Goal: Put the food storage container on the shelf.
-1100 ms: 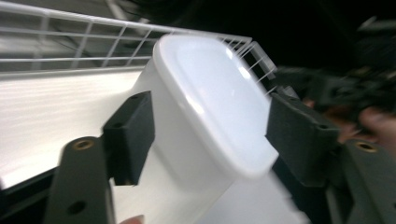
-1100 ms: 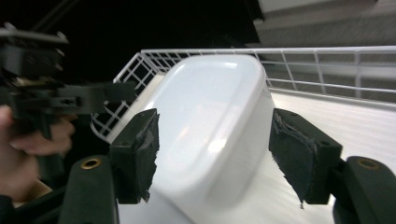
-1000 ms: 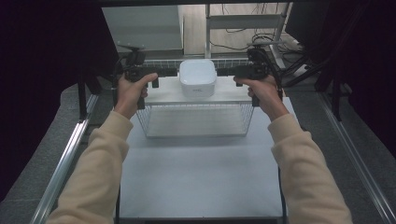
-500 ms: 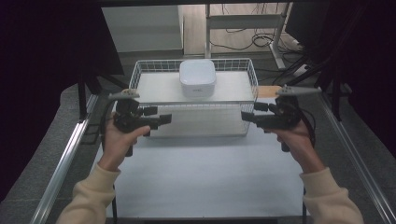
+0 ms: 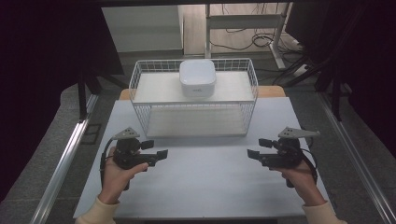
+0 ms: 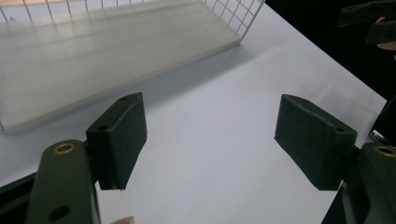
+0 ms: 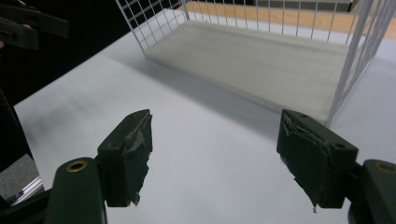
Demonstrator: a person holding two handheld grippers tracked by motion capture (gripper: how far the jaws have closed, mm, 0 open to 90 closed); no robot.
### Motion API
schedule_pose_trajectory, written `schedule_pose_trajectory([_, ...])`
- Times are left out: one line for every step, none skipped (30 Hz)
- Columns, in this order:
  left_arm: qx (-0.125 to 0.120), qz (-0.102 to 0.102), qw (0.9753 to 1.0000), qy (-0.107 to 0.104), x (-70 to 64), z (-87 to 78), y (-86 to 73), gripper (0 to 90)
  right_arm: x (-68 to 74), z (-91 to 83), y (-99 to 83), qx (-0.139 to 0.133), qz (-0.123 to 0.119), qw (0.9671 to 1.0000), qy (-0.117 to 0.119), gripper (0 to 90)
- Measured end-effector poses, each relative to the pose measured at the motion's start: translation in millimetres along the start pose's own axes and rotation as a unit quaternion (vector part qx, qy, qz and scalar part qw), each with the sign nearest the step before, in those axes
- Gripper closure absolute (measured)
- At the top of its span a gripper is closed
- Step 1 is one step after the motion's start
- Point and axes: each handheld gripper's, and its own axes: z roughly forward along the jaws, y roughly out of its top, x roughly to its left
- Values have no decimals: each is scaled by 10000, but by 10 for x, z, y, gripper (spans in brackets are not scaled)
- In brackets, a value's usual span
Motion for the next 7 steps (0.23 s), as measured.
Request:
schedule_pose_trajectory([0, -11, 10000, 11, 10, 2, -13, 249, -2, 8, -9, -2, -4, 10000, -2, 265])
schedule_pose_trajectory([21, 1, 10000, 13, 17, 7, -21, 249, 2, 9, -10, -7, -9, 10000, -6, 263])
schedule_pose_trajectory([15, 3, 10000, 16, 20, 9, -23, 248, 12, 3, -4, -51, -34, 10000, -13, 261])
schedule_pose_trajectory([1, 1, 10000, 19, 21, 9, -24, 248, 23, -6, 3, -81, -39, 10000, -21, 256])
schedule_pose_trajectory([0, 12, 10000, 21, 21, 10, -26, 248, 34, -10, 7, -124, -57, 9999, -19, 250])
schedule_pose_trajectory([8, 25, 10000, 32, 19, 12, -32, 246, 44, -15, 6, -156, -80, 9998, -22, 243])
schedule_pose_trajectory([8, 33, 10000, 47, 17, 17, -42, 245, 53, -18, 1, -185, -99, 9998, -35, 239])
